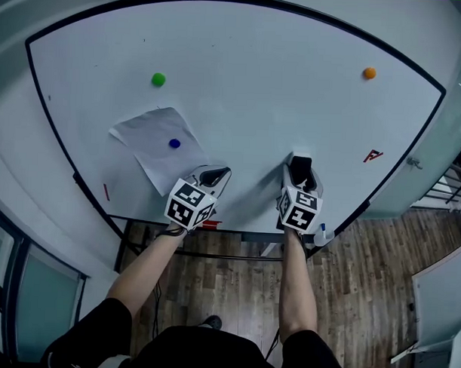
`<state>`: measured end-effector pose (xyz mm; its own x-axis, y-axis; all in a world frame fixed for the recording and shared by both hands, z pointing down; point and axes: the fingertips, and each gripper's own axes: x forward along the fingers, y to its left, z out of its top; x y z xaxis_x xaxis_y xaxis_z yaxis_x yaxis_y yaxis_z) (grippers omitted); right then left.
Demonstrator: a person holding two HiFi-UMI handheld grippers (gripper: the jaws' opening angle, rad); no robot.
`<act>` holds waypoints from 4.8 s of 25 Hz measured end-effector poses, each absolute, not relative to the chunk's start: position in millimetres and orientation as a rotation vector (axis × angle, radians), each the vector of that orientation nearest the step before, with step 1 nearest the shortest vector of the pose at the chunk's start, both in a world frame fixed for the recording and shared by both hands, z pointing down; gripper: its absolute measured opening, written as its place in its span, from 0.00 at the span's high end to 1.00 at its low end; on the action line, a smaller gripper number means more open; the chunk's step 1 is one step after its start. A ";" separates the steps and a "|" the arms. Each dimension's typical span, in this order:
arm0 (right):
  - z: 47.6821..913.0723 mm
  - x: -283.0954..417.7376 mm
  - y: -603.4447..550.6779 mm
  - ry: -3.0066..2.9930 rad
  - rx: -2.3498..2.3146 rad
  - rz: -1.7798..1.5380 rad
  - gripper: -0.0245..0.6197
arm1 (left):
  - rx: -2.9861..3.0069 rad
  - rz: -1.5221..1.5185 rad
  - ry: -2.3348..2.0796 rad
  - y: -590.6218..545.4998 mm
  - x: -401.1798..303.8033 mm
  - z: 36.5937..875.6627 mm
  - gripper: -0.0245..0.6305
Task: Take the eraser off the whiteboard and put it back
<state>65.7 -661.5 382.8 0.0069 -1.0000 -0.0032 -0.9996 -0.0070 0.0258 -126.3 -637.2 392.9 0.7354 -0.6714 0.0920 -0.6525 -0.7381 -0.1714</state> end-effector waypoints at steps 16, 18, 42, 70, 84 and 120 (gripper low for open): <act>388.9 59.8 -641.5 -2.202 2.208 0.001 0.59 | -2.810 -0.209 1.136 -624.0 -136.9 395.0 0.94; 389.6 58.1 -635.2 -2.205 2.195 -0.001 0.59 | -2.809 -0.203 1.140 -618.5 -136.4 393.6 0.94; 443.1 53.9 -456.7 -2.284 1.983 0.108 0.59 | -2.837 -0.204 1.322 -438.3 -148.6 428.1 0.94; 409.9 91.8 -358.9 -2.457 1.785 0.085 0.59 | -2.811 -0.092 1.459 -344.2 -104.6 402.2 0.94; 413.2 161.4 -357.6 -2.512 1.656 0.057 0.59 | -2.809 -0.072 1.476 -343.0 -10.4 392.3 0.94; 430.5 156.2 -373.0 -2.420 1.724 0.113 0.59 | -2.898 -0.040 1.442 -364.6 -22.7 407.9 0.94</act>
<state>156.2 -373.0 430.5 -0.3183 -0.9307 0.1800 -0.9435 0.3295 0.0357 -22.7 -364.6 407.9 0.6036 -0.7947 0.0643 -0.7970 -0.5994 0.0744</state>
